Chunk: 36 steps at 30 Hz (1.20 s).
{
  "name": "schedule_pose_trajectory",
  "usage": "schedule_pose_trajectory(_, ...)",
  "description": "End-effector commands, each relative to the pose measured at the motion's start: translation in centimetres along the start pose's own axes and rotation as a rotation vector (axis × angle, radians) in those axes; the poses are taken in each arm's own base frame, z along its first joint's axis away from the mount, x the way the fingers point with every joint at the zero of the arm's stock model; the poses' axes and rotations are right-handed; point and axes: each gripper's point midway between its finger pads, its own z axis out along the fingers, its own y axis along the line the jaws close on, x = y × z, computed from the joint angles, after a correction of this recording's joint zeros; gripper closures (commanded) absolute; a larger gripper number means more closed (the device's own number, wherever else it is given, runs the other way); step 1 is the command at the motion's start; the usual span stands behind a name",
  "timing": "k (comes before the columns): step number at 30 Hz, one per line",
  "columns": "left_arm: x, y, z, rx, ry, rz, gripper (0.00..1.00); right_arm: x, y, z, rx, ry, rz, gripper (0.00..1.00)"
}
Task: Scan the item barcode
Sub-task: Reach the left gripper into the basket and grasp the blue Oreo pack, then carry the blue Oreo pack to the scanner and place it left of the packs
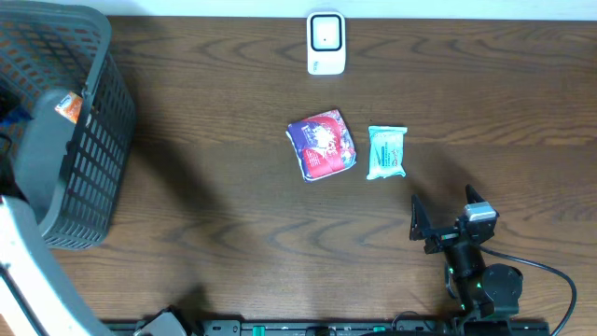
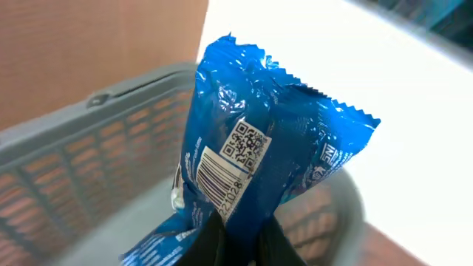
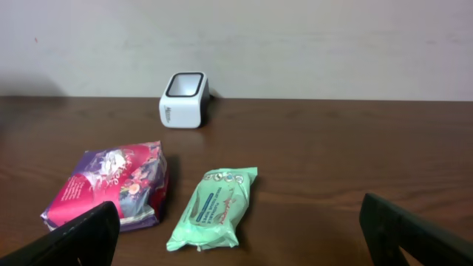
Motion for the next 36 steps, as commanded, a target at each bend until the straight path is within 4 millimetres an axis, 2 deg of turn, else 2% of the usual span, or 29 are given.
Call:
schedule_pose_trajectory(1,-1.6,-5.0,-3.9,0.208,-0.036,-0.180,0.93,0.1,0.1,0.0,-0.004,0.001,-0.009,0.01)
schedule_pose_trajectory(5,-1.4,-9.9,-6.6,0.356,-0.033,-0.155,0.93,0.1,0.1,0.0,-0.004,0.001,-0.009,0.01)
schedule_pose_trajectory(8,0.1,-14.2,-8.4,0.474,0.004,-0.116,0.93,0.0,0.1,0.0,-0.004,0.000,-0.009,0.01)
schedule_pose_trajectory(11,2.5,-18.4,-9.6,0.590,0.081,-0.081,0.93,0.1,0.1,0.0,-0.004,0.001,-0.009,0.01)
schedule_pose_trajectory(15,6.6,-21.9,-10.5,0.671,0.220,-0.046,0.93,0.1,0.1,0.0,-0.004,0.001,-0.009,0.01)
schedule_pose_trajectory(18,9.7,-23.0,-10.1,0.647,0.313,-0.023,0.93,0.1,0.1,0.0,-0.004,0.001,-0.009,0.01)
schedule_pose_trajectory(26,18.3,-22.1,-5.6,0.295,0.498,-0.017,0.93,0.1,0.1,0.0,-0.004,0.001,-0.009,0.01)
schedule_pose_trajectory(30,24.5,-23.3,-4.2,0.202,0.652,-0.021,0.93,0.1,0.1,0.0,-0.004,0.001,-0.009,0.01)
schedule_pose_trajectory(32,27.9,-24.2,-3.5,0.183,0.722,0.027,0.93,0.1,0.1,0.0,-0.004,0.001,-0.009,0.01)
schedule_pose_trajectory(36,33.3,-25.0,-2.7,0.145,0.820,0.111,0.93,0.1,0.1,0.0,-0.004,0.001,-0.009,0.01)
